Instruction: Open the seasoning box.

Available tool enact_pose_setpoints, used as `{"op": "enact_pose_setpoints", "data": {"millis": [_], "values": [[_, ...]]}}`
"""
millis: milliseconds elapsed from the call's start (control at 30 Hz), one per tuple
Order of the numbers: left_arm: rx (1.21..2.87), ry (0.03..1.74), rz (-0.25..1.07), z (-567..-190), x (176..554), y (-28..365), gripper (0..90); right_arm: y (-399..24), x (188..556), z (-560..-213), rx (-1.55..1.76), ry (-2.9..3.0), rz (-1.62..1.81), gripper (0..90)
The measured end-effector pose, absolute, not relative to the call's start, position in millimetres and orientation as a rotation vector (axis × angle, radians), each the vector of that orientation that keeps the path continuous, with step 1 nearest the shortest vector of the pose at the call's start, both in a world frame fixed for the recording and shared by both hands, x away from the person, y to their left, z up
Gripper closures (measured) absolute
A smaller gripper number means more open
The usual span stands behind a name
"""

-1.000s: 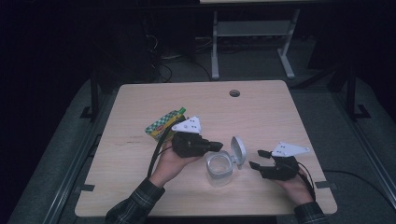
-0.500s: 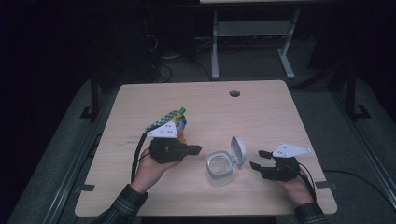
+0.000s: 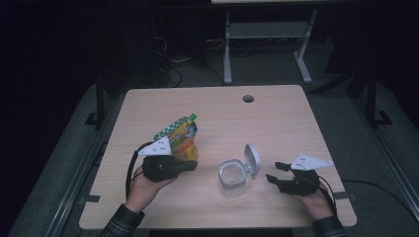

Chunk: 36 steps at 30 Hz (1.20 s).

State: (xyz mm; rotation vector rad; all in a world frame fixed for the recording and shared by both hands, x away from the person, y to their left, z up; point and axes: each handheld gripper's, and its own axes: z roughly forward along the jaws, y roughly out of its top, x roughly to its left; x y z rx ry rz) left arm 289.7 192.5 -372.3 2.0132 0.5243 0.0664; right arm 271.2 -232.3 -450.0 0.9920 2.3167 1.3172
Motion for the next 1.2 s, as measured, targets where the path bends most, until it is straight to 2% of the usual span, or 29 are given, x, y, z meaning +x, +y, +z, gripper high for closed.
{"op": "enact_pose_setpoints", "data": {"millis": [267,333,667,833,967,1200], "values": [[2.035,0.576,0.084,-385.0,282.9,216.4,89.7,-231.9,262.5,-451.1,0.993,2.318,1.314,38.8],[2.036,0.6,0.091,-389.4,281.8,223.3,86.8,-232.5,260.0,-451.7,0.996,2.318,1.315,38.5],[2.041,0.705,0.156,-400.9,281.4,258.2,67.3,-231.3,256.9,-452.0,0.987,2.322,1.313,37.9],[2.01,0.74,0.181,-401.6,289.2,270.8,51.7,-230.6,258.0,-452.9,0.978,2.323,1.307,37.8],[1.999,0.734,0.197,-401.5,293.3,274.7,42.6,-230.2,258.3,-453.2,0.977,2.325,1.307,37.9],[1.96,0.735,0.223,-396.1,303.5,276.8,35.4,-229.2,258.7,-453.7,0.977,2.328,1.303,37.9]]}}
